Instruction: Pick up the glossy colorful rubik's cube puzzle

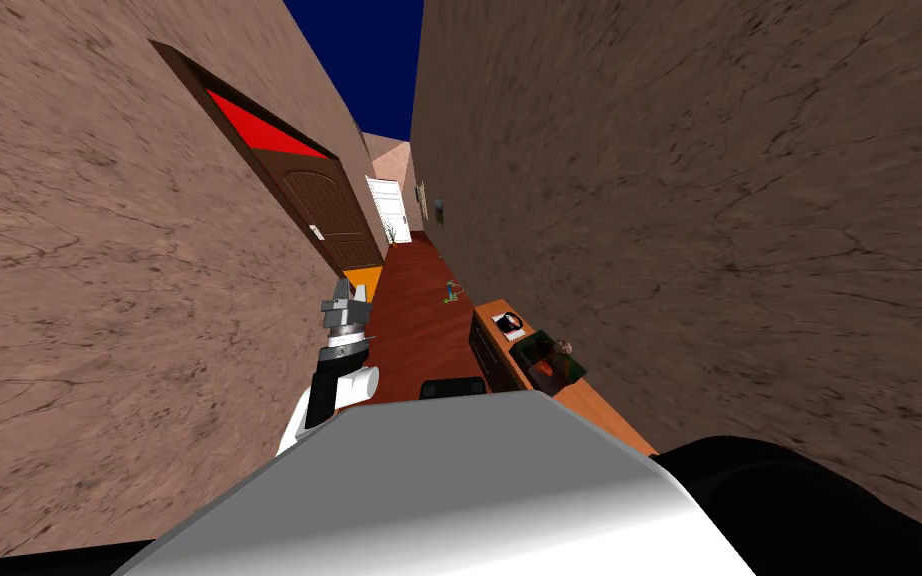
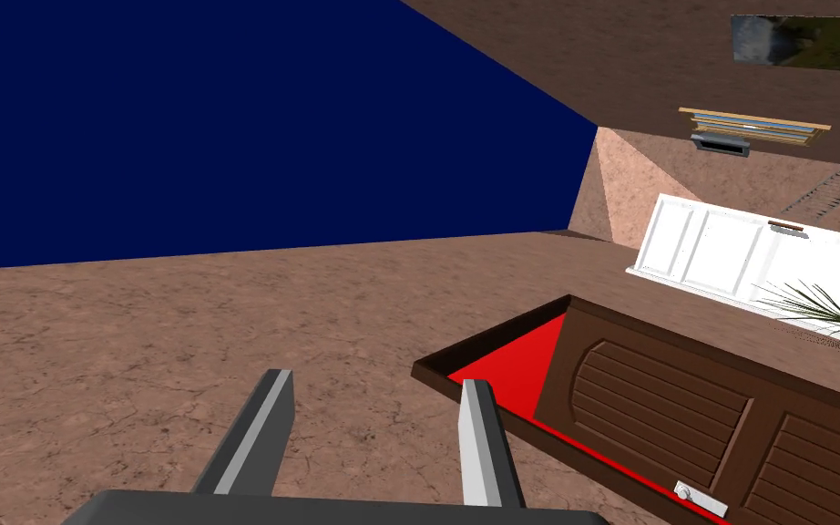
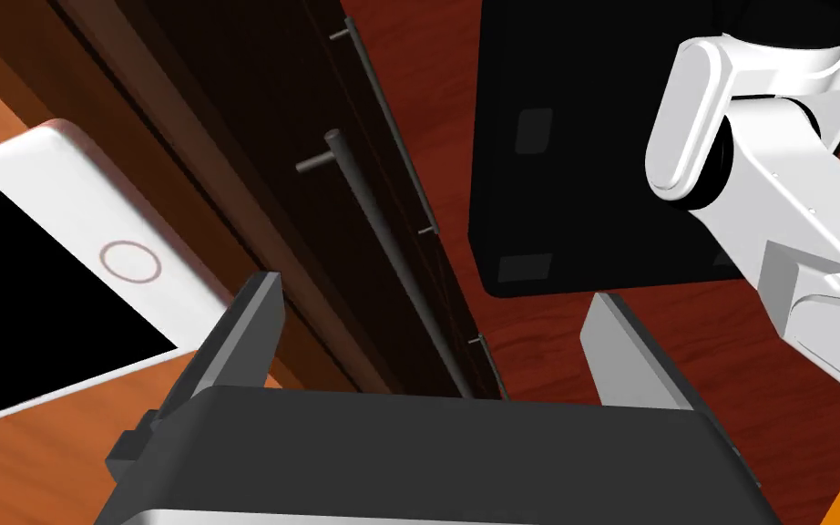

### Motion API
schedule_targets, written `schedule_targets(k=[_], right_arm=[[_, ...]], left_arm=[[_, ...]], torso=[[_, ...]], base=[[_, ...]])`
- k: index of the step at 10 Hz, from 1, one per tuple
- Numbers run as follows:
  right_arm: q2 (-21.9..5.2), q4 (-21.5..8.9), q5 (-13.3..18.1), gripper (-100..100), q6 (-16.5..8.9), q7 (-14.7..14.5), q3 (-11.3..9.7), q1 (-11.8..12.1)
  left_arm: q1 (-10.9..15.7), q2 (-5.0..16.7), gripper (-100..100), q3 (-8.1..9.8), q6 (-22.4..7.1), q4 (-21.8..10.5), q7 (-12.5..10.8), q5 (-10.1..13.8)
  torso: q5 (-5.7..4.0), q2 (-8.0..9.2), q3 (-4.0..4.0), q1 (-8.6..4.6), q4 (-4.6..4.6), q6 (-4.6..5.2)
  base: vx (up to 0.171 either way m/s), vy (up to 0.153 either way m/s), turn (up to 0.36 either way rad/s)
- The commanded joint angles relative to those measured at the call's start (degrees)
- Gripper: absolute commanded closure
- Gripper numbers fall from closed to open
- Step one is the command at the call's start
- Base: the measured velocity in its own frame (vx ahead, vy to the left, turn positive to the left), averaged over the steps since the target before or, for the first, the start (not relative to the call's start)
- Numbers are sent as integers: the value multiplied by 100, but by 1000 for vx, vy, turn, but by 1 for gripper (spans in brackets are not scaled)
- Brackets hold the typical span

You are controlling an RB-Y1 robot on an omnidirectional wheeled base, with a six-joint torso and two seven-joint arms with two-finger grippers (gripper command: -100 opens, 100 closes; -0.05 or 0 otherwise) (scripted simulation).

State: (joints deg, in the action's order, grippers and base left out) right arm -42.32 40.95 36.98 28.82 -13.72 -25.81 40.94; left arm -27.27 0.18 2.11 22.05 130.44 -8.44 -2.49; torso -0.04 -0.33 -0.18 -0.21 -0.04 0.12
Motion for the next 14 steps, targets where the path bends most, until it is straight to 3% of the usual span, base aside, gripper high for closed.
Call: schedule_targets(k=[1, 5, 7, 8, 9, 12, 13, 14], right_arm=[[-124, -185, 32, -100, -28, 40, -73, 0], [-394, -531, 43, -100, -137, 164, -210, -61], [-355, -648, 41, -100, -61, 103, -185, -119], [-363, -637, 41, 0, -72, 117, -188, -117], [-177, -730, 44, -100, -187, 86, -224, -234], [101, -869, 50, -100, -361, 43, -280, -406], [32, -778, 55, -100, -360, 90, -286, -352], [44, -791, 55, 100, -369, 81, -287, -361]], left_arm=[[0, 0, 0, 0, 0, 0, 0, 0], [0, 0, 0, 0, 0, 0, 0, 0], [-1, 0, 0, 0, 0, 0, 0, 0], [-1, 0, 0, 0, 0, 0, 0, 0], [0, 0, 0, 0, 0, 0, 0, 0], [1, 0, 0, 0, 0, 0, 0, 0], [1, 0, 0, 0, 0, 0, 0, 0], [0, 0, 0, 0, 0, 0, 0, 0]], torso=[[0, 0, 0, 0, 0, 0], [-2, -21, -11, -9, -3, -6], [2, -31, -18, 11, -7, 2], [4, -8, -6, 23, -3, 4], [6, 8, 4, 29, 1, 4], [0, 37, 21, 8, 8, 5], [1, 40, 23, 12, 9, 5], [4, 33, 20, 22, 8, 5]], base=[[65, -57, 242], [113, -77, 327], [86, -27, 61], [10, -4, 3], [-30, -46, 49], [-50, -60, 48], [-26, -18, 7], [0, 0, 0]])
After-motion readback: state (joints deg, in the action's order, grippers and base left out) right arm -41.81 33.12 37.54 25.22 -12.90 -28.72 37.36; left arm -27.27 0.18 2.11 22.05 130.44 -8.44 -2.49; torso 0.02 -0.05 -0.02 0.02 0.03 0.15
